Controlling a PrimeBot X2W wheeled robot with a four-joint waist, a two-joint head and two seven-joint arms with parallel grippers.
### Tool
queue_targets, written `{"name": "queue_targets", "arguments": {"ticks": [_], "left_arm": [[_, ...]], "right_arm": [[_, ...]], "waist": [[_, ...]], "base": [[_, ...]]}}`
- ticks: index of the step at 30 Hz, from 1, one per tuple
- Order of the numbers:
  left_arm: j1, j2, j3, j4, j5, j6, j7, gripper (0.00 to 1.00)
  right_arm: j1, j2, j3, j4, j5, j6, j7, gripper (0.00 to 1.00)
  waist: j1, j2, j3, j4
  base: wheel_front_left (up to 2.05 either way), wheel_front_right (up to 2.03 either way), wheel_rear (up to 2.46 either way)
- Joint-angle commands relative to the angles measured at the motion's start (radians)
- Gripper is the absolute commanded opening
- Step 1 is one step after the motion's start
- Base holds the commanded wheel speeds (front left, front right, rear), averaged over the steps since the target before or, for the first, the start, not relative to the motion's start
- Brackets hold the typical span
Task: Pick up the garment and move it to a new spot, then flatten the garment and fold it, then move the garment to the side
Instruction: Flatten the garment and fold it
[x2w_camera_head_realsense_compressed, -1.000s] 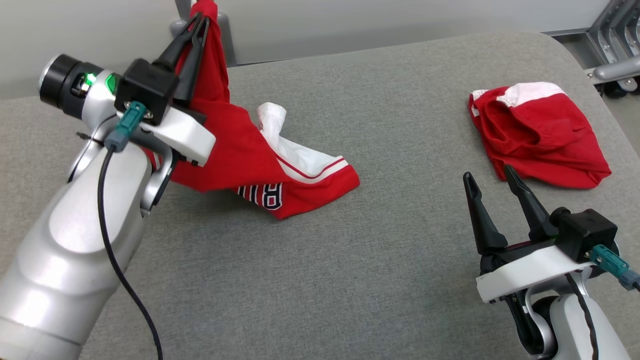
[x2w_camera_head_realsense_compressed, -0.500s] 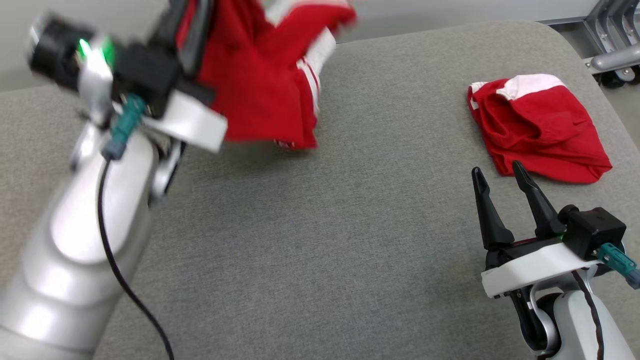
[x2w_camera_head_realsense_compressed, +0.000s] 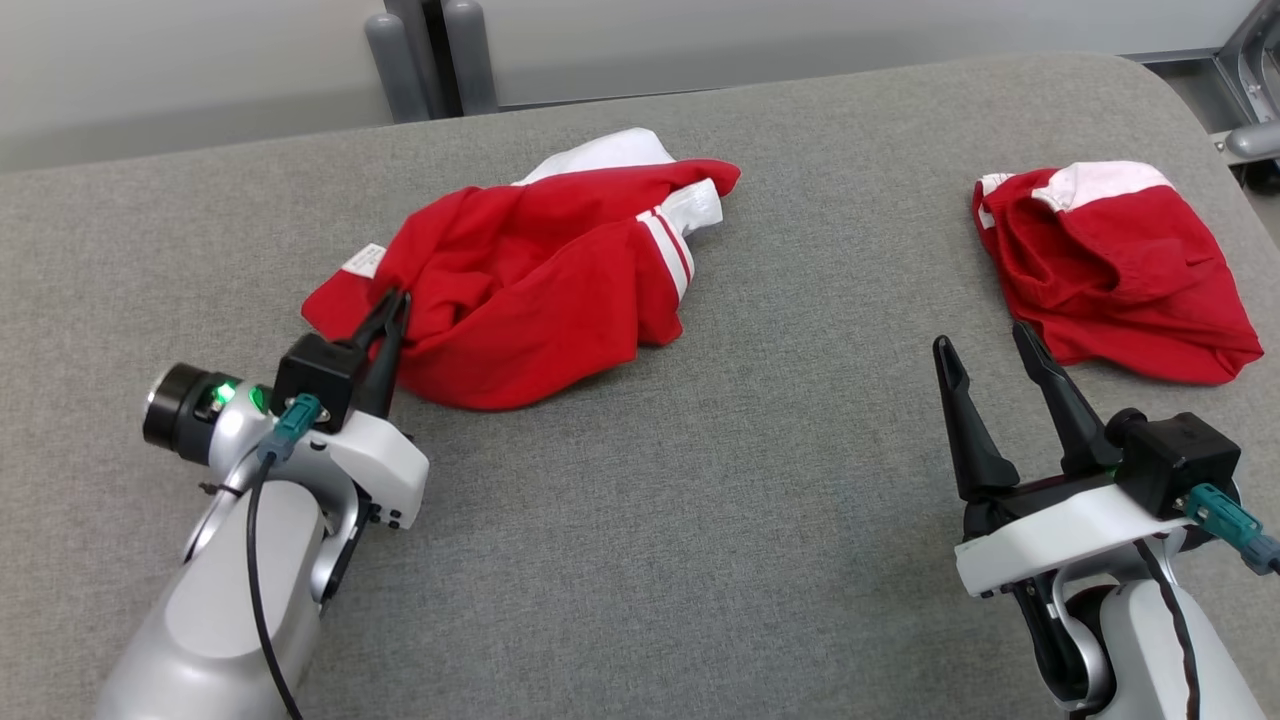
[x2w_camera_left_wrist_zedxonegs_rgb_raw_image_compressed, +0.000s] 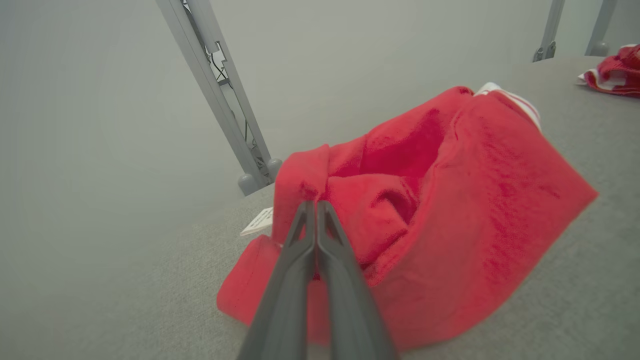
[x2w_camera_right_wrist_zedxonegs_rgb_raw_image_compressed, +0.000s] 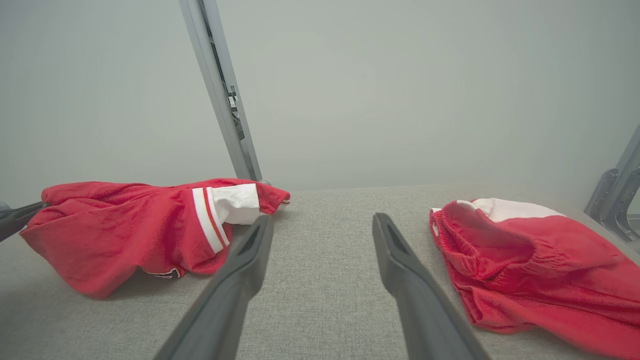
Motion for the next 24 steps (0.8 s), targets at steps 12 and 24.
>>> {"name": "queue_targets", "arguments": {"ticks": [12, 24], "left_arm": [[-0.03, -0.043, 0.084, 0.065, -0.026, -0.035, -0.001, 1.0], [0.06, -0.069, 0.07, -0.064, 0.024, -0.093, -0.001, 1.0]], "right_arm": [[0.012, -0.006, 0.001, 0.01, -0.001, 0.0, 0.009, 1.0], [0.031, -0.006, 0.01, 0.011, 0.002, 0.0, 0.013, 1.0]], "waist": [[0.0, 0.0, -0.036, 0.017], [0.0, 0.0, -0.079, 0.05]], "base": [[0.0, 0.0, 0.0], [0.0, 0.0, 0.0]]}}
